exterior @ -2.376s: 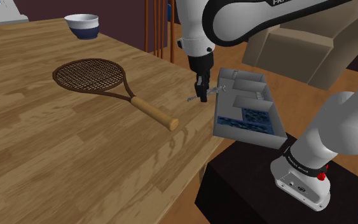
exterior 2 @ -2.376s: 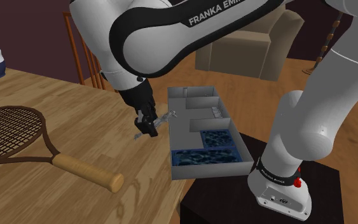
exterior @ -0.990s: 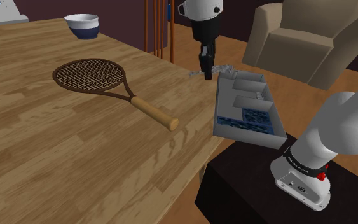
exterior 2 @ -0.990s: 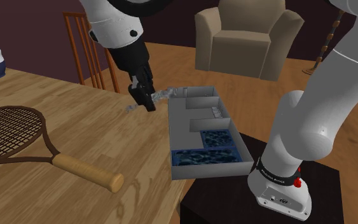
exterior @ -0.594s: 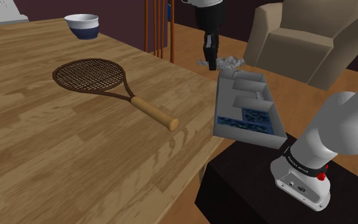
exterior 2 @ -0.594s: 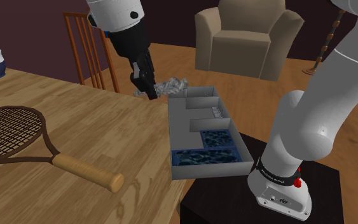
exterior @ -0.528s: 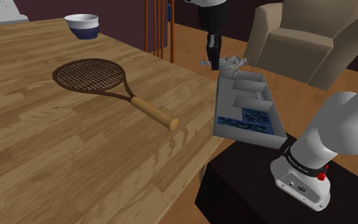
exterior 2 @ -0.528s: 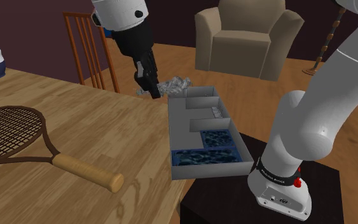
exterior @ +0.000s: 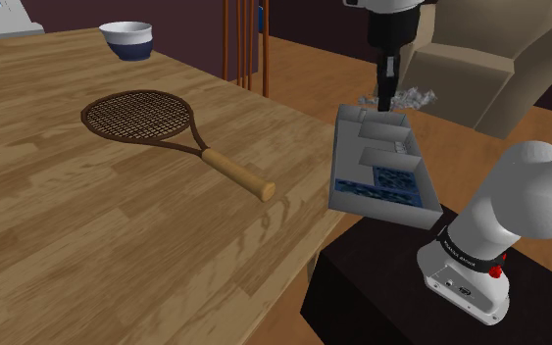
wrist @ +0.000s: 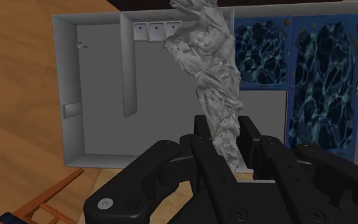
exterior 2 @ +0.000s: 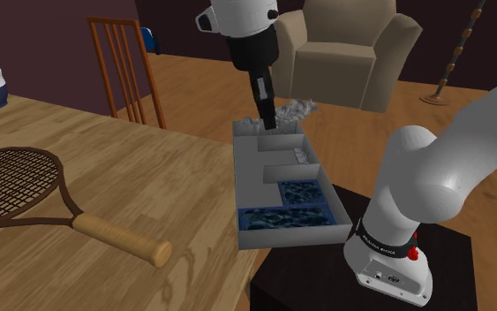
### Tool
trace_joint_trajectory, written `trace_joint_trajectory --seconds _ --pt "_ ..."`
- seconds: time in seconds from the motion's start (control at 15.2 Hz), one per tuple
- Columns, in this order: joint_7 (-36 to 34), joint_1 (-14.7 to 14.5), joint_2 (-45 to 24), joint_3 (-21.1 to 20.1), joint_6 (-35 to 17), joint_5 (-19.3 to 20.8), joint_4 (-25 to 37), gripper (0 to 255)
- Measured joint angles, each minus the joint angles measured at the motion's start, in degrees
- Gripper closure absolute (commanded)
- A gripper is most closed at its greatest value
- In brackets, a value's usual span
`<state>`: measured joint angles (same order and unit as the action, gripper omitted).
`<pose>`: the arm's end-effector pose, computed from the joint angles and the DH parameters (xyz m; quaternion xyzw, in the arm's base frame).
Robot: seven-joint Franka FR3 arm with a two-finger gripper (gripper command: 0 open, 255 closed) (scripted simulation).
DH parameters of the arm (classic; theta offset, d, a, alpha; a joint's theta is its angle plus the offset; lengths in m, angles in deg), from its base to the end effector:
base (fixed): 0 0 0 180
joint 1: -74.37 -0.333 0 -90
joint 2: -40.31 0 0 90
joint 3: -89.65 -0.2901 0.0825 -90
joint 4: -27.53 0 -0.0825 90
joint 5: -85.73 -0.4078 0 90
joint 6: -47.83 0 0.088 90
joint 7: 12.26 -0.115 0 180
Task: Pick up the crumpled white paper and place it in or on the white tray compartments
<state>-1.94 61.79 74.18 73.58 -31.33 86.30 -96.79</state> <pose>0.3295 0.1988 0.5596 0.9441 0.3008 -0.0949 0.0957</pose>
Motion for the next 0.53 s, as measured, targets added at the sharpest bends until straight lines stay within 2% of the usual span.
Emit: trace_joint_trajectory --seconds 0.53 --pt "0.7 -0.5 3.5 0.8 -4.2 -0.3 -7.7 255"
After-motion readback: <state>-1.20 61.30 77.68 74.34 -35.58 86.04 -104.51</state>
